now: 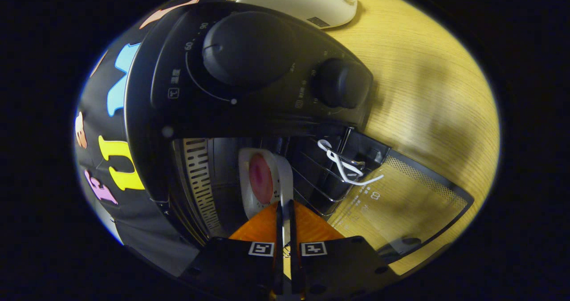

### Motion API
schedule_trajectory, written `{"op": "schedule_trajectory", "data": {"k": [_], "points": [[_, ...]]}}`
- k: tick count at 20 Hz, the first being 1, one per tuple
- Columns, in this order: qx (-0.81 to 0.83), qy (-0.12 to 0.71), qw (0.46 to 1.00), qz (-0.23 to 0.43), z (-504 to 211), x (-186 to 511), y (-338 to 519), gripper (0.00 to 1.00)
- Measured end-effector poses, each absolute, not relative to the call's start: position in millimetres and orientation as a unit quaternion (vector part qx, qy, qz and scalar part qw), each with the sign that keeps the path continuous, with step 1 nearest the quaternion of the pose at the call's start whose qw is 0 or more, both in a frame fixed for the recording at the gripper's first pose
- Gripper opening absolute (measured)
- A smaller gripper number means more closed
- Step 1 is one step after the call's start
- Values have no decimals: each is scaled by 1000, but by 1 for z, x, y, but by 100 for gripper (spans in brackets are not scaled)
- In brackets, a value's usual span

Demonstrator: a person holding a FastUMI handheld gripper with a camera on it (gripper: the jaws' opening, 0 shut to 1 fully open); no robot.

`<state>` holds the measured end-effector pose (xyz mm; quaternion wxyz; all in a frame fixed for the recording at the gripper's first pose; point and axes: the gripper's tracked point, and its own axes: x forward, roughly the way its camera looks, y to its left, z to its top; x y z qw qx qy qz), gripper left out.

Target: Open the toaster oven, put the food inside, and close the toaster oven door.

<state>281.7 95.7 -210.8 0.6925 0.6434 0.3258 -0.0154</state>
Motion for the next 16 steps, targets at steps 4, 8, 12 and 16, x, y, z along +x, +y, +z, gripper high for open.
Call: {"op": "schedule_trajectory", "data": {"k": [4,8,12,16], "points": [[646,308,699,0,-197,278,93,18],[633,301,713,12,-185,265,100,60],[620,302,724,23,-172,244,110,88],[587,296,754,21,-160,218,110,98]]}}
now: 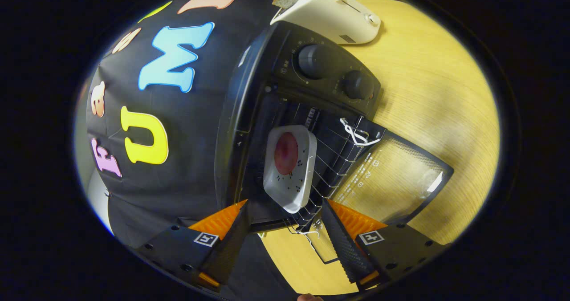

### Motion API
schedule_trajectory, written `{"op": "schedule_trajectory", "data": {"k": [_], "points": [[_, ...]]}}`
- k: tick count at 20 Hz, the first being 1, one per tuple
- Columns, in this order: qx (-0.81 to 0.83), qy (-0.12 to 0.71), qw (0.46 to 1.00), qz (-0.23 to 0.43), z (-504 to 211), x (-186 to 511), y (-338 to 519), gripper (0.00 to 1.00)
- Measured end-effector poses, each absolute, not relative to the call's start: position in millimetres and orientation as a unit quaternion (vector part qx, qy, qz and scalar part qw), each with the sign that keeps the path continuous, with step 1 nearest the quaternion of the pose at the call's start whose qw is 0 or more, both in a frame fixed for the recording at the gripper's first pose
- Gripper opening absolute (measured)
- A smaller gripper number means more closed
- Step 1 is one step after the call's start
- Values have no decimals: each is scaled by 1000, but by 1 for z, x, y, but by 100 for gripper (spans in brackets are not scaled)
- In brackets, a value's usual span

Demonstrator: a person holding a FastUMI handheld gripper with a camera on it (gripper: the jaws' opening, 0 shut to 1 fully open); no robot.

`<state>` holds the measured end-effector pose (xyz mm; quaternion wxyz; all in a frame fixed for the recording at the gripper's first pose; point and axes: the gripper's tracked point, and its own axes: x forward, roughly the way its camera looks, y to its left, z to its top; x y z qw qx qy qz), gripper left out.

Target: Open the toaster oven, put the food inside, and close the toaster oven door.

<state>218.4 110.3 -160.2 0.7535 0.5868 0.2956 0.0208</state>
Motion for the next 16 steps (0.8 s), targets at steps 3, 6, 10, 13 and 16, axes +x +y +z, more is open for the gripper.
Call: {"op": "schedule_trajectory", "data": {"k": [3,6,10,13,16], "points": [[550,302,778,24,-153,196,110,98],[497,312,810,24,-156,178,110,98],[406,333,851,25,-175,156,107,98],[358,348,866,29,-189,142,112,98],[284,373,883,34,-209,127,112,98]]}}
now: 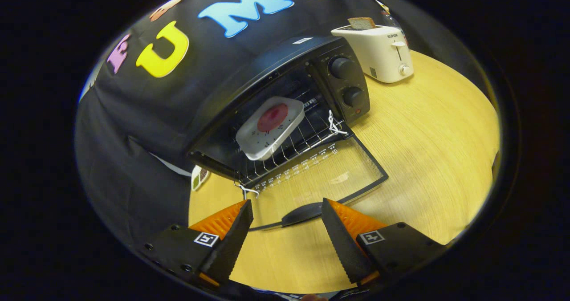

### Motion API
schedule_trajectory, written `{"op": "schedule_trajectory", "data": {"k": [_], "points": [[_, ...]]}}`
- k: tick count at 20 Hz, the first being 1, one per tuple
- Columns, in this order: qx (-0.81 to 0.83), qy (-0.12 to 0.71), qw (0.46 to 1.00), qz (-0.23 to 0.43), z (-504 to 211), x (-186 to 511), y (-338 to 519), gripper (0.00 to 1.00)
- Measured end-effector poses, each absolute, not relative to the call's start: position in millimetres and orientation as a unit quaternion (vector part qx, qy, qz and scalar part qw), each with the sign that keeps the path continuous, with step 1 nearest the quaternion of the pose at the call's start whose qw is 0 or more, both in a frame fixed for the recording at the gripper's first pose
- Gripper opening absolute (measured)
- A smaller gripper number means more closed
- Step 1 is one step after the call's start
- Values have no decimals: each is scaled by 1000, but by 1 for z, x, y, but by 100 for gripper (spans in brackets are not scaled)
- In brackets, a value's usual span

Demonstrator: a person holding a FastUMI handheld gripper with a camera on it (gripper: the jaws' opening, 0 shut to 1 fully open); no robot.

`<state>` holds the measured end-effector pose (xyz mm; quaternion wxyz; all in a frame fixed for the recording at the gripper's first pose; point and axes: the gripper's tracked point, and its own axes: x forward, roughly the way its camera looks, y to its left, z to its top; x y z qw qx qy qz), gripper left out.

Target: Open the toaster oven, put the food inside, and close the toaster oven door.

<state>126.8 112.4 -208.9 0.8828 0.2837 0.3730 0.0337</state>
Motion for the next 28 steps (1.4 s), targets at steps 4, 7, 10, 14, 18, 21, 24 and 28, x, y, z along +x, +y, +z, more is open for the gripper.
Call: {"op": "schedule_trajectory", "data": {"k": [4,7,10,14,18,21,24,28], "points": [[216,405,888,30,-232,111,115,99],[153,431,889,20,-253,102,110,99],[87,451,888,11,-271,97,100,99],[40,462,886,9,-286,97,94,99],[17,475,880,12,-297,101,95,99],[30,479,877,11,-300,107,99,99],[39,476,878,7,-300,118,102,99],[41,482,875,4,-299,122,105,99]]}}
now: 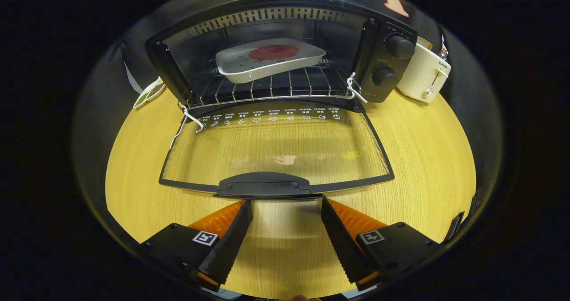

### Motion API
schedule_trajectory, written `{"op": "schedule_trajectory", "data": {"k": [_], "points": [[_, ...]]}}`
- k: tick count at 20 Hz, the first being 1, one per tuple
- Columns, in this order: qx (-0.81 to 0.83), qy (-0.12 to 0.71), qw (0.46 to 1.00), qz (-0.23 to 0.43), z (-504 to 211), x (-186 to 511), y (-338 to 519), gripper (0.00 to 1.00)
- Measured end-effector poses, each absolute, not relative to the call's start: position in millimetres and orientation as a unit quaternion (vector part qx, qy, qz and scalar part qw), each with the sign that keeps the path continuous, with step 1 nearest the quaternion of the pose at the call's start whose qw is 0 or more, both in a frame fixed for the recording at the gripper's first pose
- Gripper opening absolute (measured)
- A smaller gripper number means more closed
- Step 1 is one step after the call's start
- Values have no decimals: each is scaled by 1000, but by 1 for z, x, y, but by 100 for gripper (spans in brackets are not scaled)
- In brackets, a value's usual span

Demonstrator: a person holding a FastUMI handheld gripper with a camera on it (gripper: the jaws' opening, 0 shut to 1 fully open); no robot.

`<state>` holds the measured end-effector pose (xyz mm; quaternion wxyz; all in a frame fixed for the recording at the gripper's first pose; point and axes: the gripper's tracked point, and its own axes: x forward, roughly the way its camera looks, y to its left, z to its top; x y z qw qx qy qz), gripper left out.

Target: Open the toaster oven, put the food inside, and close the toaster oven door.

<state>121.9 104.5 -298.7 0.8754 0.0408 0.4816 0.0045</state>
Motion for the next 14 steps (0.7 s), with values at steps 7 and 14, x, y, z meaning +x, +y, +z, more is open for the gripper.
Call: {"op": "schedule_trajectory", "data": {"k": [7,14], "points": [[29,470,882,10,-277,118,103,99],[59,408,911,2,-221,116,99,99]]}}
